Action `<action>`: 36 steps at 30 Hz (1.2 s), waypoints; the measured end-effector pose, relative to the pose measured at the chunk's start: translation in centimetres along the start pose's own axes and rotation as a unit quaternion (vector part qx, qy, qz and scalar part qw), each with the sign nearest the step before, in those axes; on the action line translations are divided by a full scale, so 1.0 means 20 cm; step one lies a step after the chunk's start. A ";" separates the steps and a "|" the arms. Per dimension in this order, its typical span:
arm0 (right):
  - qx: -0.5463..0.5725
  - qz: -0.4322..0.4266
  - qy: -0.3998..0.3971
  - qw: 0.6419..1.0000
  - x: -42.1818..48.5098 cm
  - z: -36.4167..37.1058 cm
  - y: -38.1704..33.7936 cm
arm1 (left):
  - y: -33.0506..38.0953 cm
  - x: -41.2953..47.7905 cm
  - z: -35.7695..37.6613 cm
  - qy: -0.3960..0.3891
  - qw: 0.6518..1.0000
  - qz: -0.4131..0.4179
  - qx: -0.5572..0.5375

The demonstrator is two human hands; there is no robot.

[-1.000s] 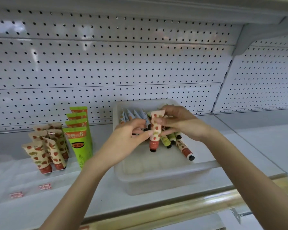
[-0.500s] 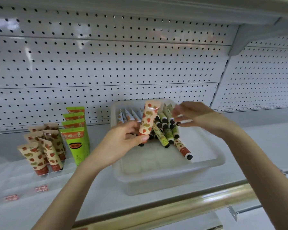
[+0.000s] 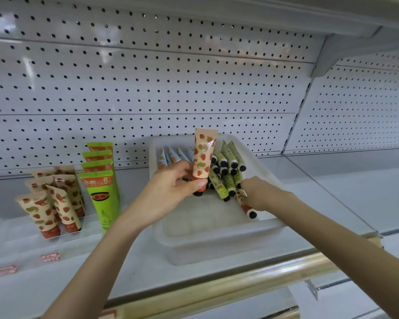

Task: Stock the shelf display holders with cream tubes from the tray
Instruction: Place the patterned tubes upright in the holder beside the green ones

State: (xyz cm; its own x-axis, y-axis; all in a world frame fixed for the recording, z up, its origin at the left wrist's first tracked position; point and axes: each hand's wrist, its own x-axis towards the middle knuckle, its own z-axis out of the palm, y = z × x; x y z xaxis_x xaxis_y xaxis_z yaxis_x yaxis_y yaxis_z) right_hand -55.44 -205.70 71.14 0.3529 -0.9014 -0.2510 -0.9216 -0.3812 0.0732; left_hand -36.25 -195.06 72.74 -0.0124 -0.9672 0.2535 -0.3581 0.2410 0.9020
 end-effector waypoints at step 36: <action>0.616 -0.240 -0.081 0.745 -0.21 -0.19 -0.07 | 0.17 -0.24 -0.06 0.146 0.989 0.005 -0.036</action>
State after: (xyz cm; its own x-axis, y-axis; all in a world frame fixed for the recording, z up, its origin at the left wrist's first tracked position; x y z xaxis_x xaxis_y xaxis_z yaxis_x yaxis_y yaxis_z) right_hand -54.95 -202.14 75.81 0.7581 -0.6469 -0.0823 -0.1782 -0.0841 -0.9804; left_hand -36.29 -189.42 75.01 0.2573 -0.9034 0.3432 -0.2918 0.2659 0.9188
